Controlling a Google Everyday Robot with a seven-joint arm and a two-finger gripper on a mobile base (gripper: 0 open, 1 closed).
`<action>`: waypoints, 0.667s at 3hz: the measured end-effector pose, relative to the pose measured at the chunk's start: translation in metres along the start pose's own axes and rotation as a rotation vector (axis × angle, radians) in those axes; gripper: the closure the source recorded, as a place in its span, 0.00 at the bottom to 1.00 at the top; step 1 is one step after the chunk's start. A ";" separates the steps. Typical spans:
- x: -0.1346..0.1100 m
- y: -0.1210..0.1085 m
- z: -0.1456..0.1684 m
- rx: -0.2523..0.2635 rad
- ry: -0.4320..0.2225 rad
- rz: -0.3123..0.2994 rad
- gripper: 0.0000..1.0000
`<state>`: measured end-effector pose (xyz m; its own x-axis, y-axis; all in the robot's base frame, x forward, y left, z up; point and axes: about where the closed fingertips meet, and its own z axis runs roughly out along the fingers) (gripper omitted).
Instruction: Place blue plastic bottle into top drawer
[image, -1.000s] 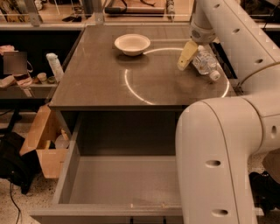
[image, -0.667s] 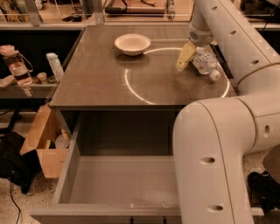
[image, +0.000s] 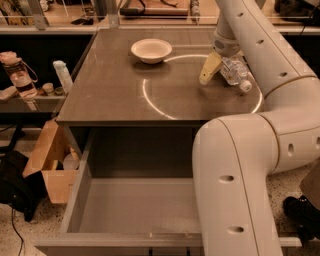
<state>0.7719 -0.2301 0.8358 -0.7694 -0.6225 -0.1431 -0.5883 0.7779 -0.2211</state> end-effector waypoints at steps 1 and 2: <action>0.000 0.000 0.000 0.000 0.000 0.000 0.18; 0.000 0.000 0.000 0.000 0.000 0.000 0.42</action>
Offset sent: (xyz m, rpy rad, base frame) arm 0.0000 0.0000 0.0000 0.0000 0.0000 0.0000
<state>0.7720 -0.2301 0.8358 -0.7694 -0.6225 -0.1431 -0.5883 0.7779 -0.2211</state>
